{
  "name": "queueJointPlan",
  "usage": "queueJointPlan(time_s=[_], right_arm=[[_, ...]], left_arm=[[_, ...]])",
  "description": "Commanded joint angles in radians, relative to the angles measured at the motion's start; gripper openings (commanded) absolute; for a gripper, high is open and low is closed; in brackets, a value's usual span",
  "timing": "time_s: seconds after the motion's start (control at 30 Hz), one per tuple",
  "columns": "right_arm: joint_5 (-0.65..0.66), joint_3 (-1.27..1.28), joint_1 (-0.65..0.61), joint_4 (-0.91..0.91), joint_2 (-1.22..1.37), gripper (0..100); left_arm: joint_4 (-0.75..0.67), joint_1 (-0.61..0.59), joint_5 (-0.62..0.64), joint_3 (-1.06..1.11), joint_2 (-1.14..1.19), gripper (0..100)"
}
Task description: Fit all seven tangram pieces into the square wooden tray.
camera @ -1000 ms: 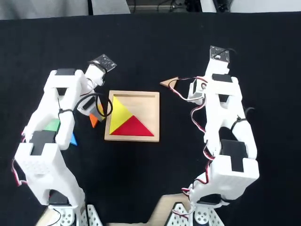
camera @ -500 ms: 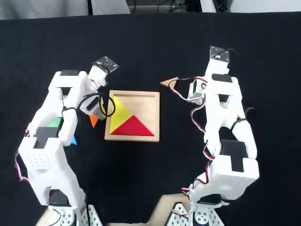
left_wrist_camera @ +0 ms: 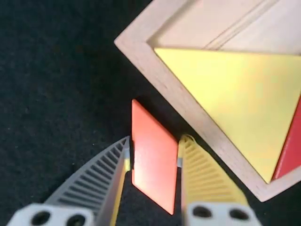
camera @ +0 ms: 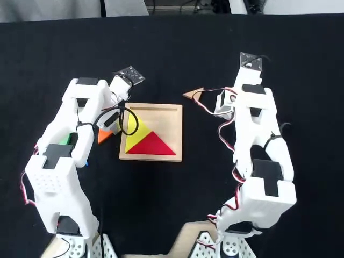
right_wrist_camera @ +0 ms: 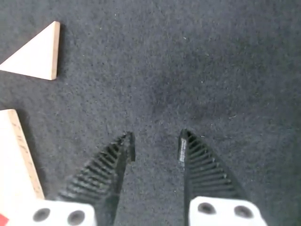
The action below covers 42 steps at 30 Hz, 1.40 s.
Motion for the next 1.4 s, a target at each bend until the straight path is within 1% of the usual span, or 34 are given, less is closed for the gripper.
queueJointPlan(time_s=[0.0, 0.07, 0.13, 0.33, 0.43, 0.6, 0.67, 0.73, 0.77, 0.83, 0.9, 0.97, 1.07, 1.13, 1.2, 1.3, 1.37], right_arm=[[0.009, -0.004, -0.015, -0.014, -0.061, 16.5], [0.009, -0.004, -0.015, -0.014, -0.061, 16.5], [0.009, -0.004, -0.015, -0.014, -0.061, 16.5], [0.009, -0.004, -0.015, -0.014, -0.061, 16.5], [0.009, -0.005, -0.015, -0.014, -0.061, 16.5], [0.009, -0.005, -0.012, -0.014, -0.064, 16.5], [0.009, -0.005, -0.009, -0.011, -0.068, 16.5], [0.009, -0.005, -0.008, -0.009, -0.07, 16.5], [0.009, -0.007, -0.008, -0.009, -0.07, 16.5], [0.009, -0.007, -0.008, -0.009, -0.07, 16.5], [0.009, -0.007, -0.008, -0.009, -0.07, 16.5], [0.009, -0.007, -0.008, -0.009, -0.07, 16.5], [0.009, -0.007, -0.011, -0.011, -0.07, 16.5], [0.009, -0.007, -0.014, -0.011, -0.07, 16.5], [0.032, -0.007, -0.015, -0.012, -0.065, 16.5], [0.044, -0.007, -0.015, -0.014, -0.062, 16.5], [0.044, -0.007, -0.015, -0.014, -0.062, 16.5]], left_arm=[[0.018, -0.022, -0.011, -0.042, -0.017, 12], [0.06, -0.018, -0.008, -0.073, -0.04, 12], [0.12, -0.015, 0.028, -0.114, -0.08, 12], [0.23, 0.018, 0.238, -0.191, -0.199, 12], [0.265, 0.076, 0.388, -0.185, -0.249, 12], [0.305, 0.24, 0.732, -0.185, -0.273, 12], [0.299, 0.305, 0.845, -0.186, -0.273, 12], [0.295, 0.363, 0.916, -0.193, -0.273, 12], [0.273, 0.383, 0.93, -0.185, -0.272, 12], [0.242, 0.394, 0.934, -0.171, -0.279, 12], [0.245, 0.349, 0.918, -0.177, -0.285, 12], [0.285, 0.259, 0.813, -0.202, -0.308, 13], [0.315, 0.081, 0.566, -0.211, -0.319, 13], [0.341, -0.03, 0.474, -0.205, -0.321, 13], [0.379, -0.113, 0.42, -0.194, -0.33, 18], [0.422, -0.156, 0.351, -0.154, -0.324, 26], [0.393, -0.154, 0.25, -0.09, -0.321, 26]])
